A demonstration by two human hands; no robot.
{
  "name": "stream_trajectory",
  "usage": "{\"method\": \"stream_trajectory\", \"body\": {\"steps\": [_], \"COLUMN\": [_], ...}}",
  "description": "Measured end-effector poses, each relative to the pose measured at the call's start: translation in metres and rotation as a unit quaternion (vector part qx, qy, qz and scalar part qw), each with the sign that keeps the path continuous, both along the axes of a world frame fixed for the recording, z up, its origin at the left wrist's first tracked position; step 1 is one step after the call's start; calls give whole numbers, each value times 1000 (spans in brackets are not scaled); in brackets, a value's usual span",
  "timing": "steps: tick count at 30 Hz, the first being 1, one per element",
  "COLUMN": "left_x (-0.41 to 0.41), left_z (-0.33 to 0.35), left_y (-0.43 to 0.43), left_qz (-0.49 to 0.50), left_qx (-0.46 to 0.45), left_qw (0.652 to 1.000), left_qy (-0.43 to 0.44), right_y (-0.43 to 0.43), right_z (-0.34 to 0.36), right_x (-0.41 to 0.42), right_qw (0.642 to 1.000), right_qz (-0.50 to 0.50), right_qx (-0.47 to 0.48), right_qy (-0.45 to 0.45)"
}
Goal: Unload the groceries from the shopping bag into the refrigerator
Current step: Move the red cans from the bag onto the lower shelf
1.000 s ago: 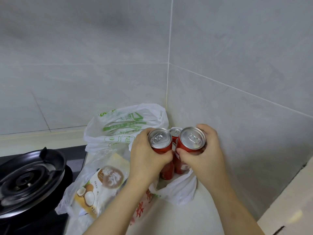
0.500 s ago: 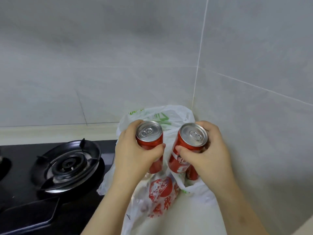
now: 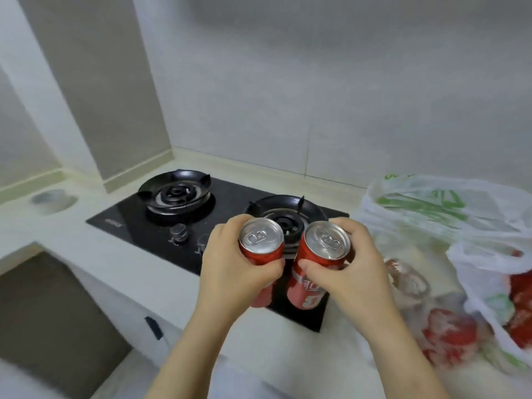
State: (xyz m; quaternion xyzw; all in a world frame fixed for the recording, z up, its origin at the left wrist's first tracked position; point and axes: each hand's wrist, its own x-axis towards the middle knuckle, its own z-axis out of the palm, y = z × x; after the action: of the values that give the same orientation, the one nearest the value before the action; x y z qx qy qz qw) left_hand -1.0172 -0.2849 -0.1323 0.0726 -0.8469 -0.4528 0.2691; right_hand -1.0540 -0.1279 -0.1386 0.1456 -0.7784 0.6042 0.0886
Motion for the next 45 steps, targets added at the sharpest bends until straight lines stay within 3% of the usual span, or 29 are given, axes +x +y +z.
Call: {"method": "stream_trajectory", "body": {"steps": [5,10,17,29,36,45], "left_x": [47,104,195,367,492,665], "left_z": [-13,-23,-37,-40,-34,-14], "left_y": [-67,-111,-111,14,97,209], "left_qz": [131,265,479,739,843,920], "left_qx": [18,31,32,97,95,54], "left_qw": [991,963,877,666,527,385], "left_qy": [-20,-24,-17,31,56,36], "right_y": [-78,-148,-207,-198,-164,-89], "right_z": [-7,-13,-25,-33,-26,-7], "right_x": [12,33,81,248,404,617], "right_qw": [989,953,867,631,489,332], "right_qz": [148,298,494,771,869,941], "right_qx": [14,25,52,78,76,61], "right_qy": [-24,-55,-45,-35,-13,-11]}}
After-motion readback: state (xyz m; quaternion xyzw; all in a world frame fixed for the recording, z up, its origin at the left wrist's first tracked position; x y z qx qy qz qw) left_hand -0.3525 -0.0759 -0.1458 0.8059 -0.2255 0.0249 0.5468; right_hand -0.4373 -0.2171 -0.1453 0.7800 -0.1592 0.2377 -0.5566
